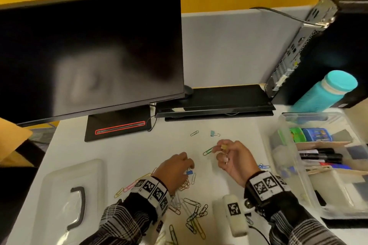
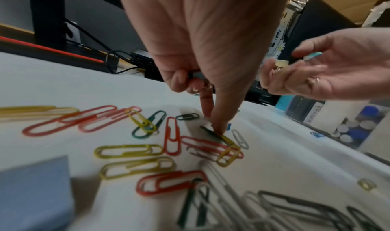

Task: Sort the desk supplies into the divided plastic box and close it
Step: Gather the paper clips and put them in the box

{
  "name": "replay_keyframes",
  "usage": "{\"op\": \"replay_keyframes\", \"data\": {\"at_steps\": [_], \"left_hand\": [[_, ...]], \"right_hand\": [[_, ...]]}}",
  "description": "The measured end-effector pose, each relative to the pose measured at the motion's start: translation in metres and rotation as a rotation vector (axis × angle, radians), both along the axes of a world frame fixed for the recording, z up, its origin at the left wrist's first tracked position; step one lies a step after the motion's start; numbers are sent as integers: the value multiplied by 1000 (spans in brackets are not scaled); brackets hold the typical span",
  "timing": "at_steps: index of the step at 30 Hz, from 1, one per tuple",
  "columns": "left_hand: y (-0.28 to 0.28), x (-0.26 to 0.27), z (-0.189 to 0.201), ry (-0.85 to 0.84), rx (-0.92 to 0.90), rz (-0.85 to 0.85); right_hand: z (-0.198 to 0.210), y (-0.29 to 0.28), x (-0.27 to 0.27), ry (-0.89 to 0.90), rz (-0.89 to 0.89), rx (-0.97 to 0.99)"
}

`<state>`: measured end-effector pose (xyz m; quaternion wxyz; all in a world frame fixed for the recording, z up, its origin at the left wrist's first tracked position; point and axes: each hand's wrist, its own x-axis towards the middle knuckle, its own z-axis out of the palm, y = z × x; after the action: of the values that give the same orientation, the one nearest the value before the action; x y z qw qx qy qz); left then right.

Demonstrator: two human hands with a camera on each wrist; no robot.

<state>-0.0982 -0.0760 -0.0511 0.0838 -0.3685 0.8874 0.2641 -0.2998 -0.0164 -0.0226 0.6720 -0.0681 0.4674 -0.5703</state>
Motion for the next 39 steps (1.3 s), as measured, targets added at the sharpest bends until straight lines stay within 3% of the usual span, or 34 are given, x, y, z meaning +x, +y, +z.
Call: {"op": "replay_keyframes", "data": {"at_steps": [2, 6, 9, 12, 20, 24, 28, 30, 32, 34, 36, 39], "left_hand": [[-4, 1, 0, -9, -4, -39], [-6, 2, -1, -7, -19, -66], [-7, 3, -2, 7, -30, -39], [-7, 6, -5, 45, -25, -5], [-13, 11, 13, 330, 137, 343], [-13, 20, 21, 396, 196, 438], [-7, 40, 31, 474, 339, 598], [-2, 53, 36, 538, 433, 702], [6, 65, 40, 583, 524, 801], [16, 76, 43, 565, 569, 870], [28, 85, 44, 548, 598, 913], [42, 98, 40, 556, 606, 944]], "right_hand": [[1, -14, -8, 149, -28, 45], [-16, -40, -20, 1038, 146, 125], [-33, -54, -22, 1392, 407, 111], [-47, -65, -18, 1518, 591, 157], [-54, -65, -18, 1630, 702, 104], [-50, -62, -19, 1514, 613, 152], [-44, -47, -31, 1237, 469, 166], [-33, -31, -34, 869, 299, 157], [-20, -11, -32, 342, 103, 144], [-8, 7, -28, 3, 43, 106], [0, 21, -21, -91, 56, 66], [8, 37, -6, -81, 123, 83]]}}
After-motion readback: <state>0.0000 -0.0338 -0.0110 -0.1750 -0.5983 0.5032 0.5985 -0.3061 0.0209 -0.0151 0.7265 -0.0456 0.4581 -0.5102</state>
